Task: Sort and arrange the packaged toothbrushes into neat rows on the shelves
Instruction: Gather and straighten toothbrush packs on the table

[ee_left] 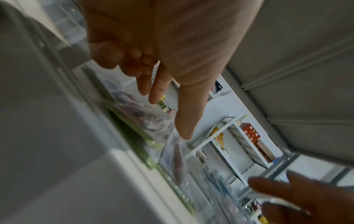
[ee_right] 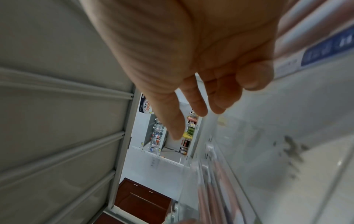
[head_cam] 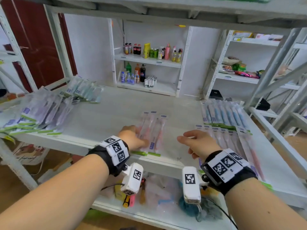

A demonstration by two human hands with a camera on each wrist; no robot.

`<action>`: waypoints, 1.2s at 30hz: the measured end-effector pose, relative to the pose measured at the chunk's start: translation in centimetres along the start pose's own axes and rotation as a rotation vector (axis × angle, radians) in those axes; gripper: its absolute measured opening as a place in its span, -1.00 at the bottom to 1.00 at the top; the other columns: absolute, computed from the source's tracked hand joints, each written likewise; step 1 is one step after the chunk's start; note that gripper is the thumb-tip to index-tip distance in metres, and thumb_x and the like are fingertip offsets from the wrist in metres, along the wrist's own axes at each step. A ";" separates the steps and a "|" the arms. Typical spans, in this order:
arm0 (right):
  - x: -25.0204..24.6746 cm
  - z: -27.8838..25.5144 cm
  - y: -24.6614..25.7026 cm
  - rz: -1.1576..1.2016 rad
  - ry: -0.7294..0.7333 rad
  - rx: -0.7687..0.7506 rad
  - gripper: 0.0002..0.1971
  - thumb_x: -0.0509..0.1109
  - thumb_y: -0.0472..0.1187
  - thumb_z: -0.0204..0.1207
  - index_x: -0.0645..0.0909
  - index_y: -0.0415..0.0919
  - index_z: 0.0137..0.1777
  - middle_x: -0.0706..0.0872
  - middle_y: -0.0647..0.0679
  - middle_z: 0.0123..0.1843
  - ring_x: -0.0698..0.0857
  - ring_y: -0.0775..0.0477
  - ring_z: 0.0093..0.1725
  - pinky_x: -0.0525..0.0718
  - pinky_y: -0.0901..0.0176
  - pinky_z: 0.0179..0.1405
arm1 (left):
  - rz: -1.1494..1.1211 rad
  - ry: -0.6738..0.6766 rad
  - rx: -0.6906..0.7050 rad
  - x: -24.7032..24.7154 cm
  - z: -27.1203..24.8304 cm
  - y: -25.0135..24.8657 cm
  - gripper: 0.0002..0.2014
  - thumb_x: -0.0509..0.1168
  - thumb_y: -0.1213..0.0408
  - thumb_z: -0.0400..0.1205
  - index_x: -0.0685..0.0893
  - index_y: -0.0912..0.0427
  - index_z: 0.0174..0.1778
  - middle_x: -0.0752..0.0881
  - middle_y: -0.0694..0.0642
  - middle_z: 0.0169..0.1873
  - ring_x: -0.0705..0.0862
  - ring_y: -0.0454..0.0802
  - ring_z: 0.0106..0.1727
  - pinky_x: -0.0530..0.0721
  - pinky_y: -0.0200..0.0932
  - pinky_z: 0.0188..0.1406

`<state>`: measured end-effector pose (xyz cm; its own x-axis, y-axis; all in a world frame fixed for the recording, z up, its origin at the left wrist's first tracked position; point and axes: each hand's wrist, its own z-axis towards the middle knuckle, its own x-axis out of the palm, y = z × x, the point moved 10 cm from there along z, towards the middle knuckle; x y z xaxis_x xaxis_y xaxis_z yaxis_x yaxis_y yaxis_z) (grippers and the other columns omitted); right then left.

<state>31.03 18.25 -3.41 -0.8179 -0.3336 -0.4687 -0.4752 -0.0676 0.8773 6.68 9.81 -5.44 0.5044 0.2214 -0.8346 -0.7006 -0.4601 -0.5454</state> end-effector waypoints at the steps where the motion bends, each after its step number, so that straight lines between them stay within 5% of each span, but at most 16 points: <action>1: 0.9 0.1 0.2 -0.003 0.010 0.004 -0.62 0.55 -0.02 0.38 0.61 -0.15 0.13 0.70 -0.11 -0.28 0.60 -0.01 -0.48 0.50 0.25 -0.60 | 0.041 0.036 -0.010 0.4 0.1 0.2 -0.29 0.49 -0.18 0.25 0.58 0.10 0.26 0.61 0.13 0.17 0.63 0.09 0.13 0.60 -0.16 0.12; 4: 3.1 0.2 0.8 -0.038 0.033 0.013 -0.63 0.54 -0.01 0.38 0.61 -0.12 0.11 0.71 -0.10 -0.27 0.63 0.03 -0.47 0.51 0.31 -0.65 | 0.149 0.107 -0.024 1.3 0.3 0.3 -0.10 0.46 -0.31 0.16 0.44 0.08 0.36 0.46 0.14 0.23 0.57 0.14 0.22 0.60 0.02 0.25; 7: 4.9 0.2 0.9 -0.107 0.051 0.033 -0.63 0.53 0.01 0.38 0.60 -0.11 0.12 0.73 -0.11 -0.21 0.69 0.00 -0.39 0.56 0.26 -0.58 | 0.176 0.137 -0.003 1.4 0.4 -0.1 -0.20 0.45 -0.24 0.17 0.47 0.09 0.27 0.48 0.12 0.14 0.60 0.15 0.15 0.65 0.04 0.18; 10: 6.1 0.3 0.7 -0.175 0.056 0.065 -0.60 0.52 0.03 0.37 0.59 -0.12 0.15 0.73 -0.10 -0.25 0.70 0.00 -0.37 0.57 0.26 -0.55 | 0.155 0.189 0.055 1.5 0.5 -0.8 -0.47 0.37 -0.15 0.22 0.54 0.13 -0.02 0.58 0.13 -0.02 0.65 0.12 -0.05 0.67 -0.11 -0.12; 12: 6.7 0.5 0.7 -0.223 0.043 0.070 -0.55 0.53 0.03 0.36 0.60 -0.17 0.17 0.70 -0.06 -0.28 0.69 0.04 -0.41 0.55 0.29 -0.56 | 0.092 0.174 0.101 1.0 0.5 -1.4 -0.70 0.33 -0.06 0.28 0.51 0.09 -0.32 0.61 0.05 -0.25 0.63 0.02 -0.26 0.50 -0.26 -0.42; 14: 7.2 0.7 0.6 -0.288 0.028 0.079 -0.48 0.55 0.06 0.31 0.61 -0.19 0.20 0.69 -0.03 -0.17 0.70 0.02 -0.29 0.60 0.27 -0.40 | 0.064 0.156 0.133 0.5 0.6 -1.6 -0.77 0.30 0.03 0.37 0.51 0.11 -0.41 0.62 0.01 -0.36 0.62 -0.01 -0.33 0.42 -0.28 -0.47; 18: 7.7 1.0 0.0 -0.381 0.005 0.147 -0.38 0.55 0.10 0.26 0.54 -0.16 0.28 0.62 -0.02 0.03 0.58 -0.01 -0.09 0.51 0.18 -0.13 | 0.093 0.144 0.153 -0.1 0.6 -1.1 -0.86 0.32 0.18 0.47 0.57 0.13 -0.14 0.70 0.13 -0.10 0.61 0.09 -0.18 0.52 -0.21 -0.25; 23: 8.5 1.1 0.4 -0.507 0.018 0.228 -0.41 0.52 0.16 0.29 0.47 -0.14 0.22 0.55 0.02 -0.13 0.56 0.04 -0.21 0.51 0.18 -0.33 | -0.193 0.058 0.046 -1.7 0.8 1.8 -0.74 0.24 0.20 0.59 0.55 0.21 0.15 0.66 0.13 0.04 0.62 0.12 -0.04 0.54 -0.15 -0.15; 27: 9.1 1.3 1.1 -0.684 0.020 0.230 -0.34 0.49 0.24 0.31 0.45 -0.19 0.25 0.57 -0.14 0.16 0.65 -0.14 0.03 0.66 0.03 -0.01 | -0.444 0.017 0.000 -3.0 1.4 4.8 -0.74 0.22 0.25 0.59 0.59 0.25 0.17 0.71 0.20 0.09 0.68 0.20 0.07 0.59 -0.14 -0.07; 30: 8.4 1.4 1.2 -0.731 0.019 0.280 -0.40 0.49 0.18 0.36 0.49 -0.23 0.22 0.59 -0.19 0.22 0.65 -0.16 0.03 0.62 0.09 -0.05 | -0.690 0.042 -0.046 -2.7 1.5 6.9 -0.74 0.20 0.33 0.60 0.58 0.25 0.19 0.75 0.25 0.08 0.73 0.23 0.04 0.72 0.06 0.00; 32: 7.5 1.4 1.3 -0.763 0.008 0.307 -0.47 0.46 0.13 0.42 0.53 -0.28 0.19 0.62 -0.21 0.22 0.65 -0.17 0.04 0.57 0.14 -0.07 | -0.897 0.106 -0.097 -1.8 1.5 7.7 -0.76 0.16 0.39 0.61 0.51 0.21 0.20 0.81 0.21 -0.06 0.77 0.18 -0.07 0.77 0.13 -0.24; 34: 6.9 1.3 1.2 -0.779 -0.001 0.326 -0.47 0.45 0.12 0.45 0.54 -0.31 0.19 0.63 -0.23 0.21 0.65 -0.20 0.10 0.57 0.14 -0.04 | -1.004 0.144 -0.115 -1.5 1.4 8.0 -0.79 0.12 0.41 0.63 0.47 0.17 0.16 0.83 0.12 -0.27 0.78 0.05 -0.30 0.71 -0.07 -0.49; 36: 7.1 1.2 0.9 -0.762 0.010 0.331 -0.48 0.46 0.12 0.42 0.53 -0.28 0.17 0.63 -0.21 0.17 0.66 -0.20 0.08 0.61 0.13 -0.03 | -1.086 0.142 -0.127 -1.6 1.3 7.9 -0.78 0.10 0.44 0.64 0.44 0.22 0.20 0.80 0.18 -0.32 0.77 0.02 -0.41 0.74 -0.10 -0.50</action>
<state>24.41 17.00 -6.02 -0.2317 -0.3166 -0.9198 -0.9699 0.0019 0.2437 -0.31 6.93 -8.53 0.8794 0.4644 0.1051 0.2038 -0.1676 -0.9646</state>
